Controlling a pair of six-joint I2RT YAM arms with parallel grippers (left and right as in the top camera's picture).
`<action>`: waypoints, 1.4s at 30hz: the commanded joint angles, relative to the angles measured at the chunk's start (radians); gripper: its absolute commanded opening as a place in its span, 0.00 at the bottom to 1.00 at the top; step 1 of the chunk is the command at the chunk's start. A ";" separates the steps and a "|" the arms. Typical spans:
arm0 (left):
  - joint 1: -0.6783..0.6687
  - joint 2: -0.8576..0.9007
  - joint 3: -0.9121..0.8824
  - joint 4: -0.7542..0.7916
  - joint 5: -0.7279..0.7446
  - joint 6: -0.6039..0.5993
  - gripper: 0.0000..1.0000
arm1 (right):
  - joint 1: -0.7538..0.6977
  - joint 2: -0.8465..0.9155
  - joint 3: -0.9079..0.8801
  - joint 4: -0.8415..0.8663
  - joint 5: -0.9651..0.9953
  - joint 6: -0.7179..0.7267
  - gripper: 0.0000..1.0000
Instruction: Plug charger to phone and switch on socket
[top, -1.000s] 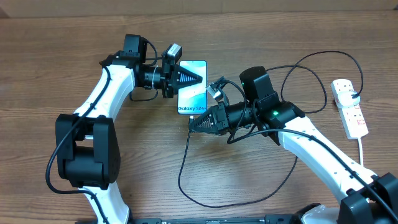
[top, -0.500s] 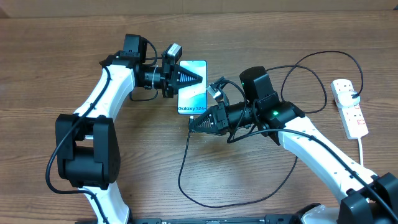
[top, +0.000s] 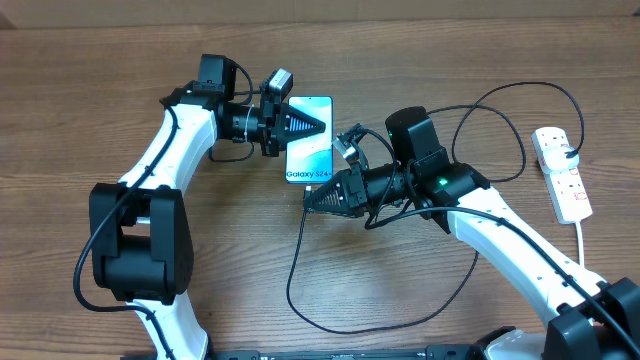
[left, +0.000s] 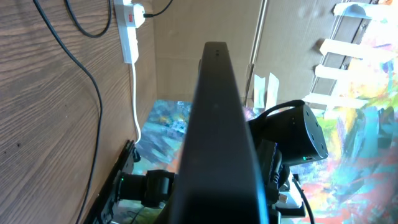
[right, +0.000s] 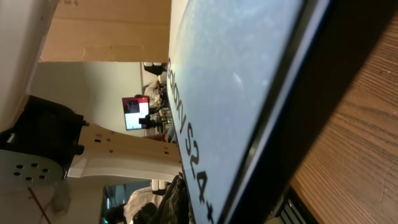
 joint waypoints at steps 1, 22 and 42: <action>-0.012 -0.016 0.013 0.005 0.049 0.023 0.04 | 0.011 -0.010 0.026 0.003 -0.023 0.013 0.04; -0.012 -0.016 0.013 0.037 0.049 -0.008 0.04 | 0.011 -0.010 0.026 0.011 -0.006 0.013 0.04; -0.012 -0.016 0.013 0.038 0.050 0.009 0.04 | 0.002 -0.010 0.026 0.026 -0.009 0.035 0.04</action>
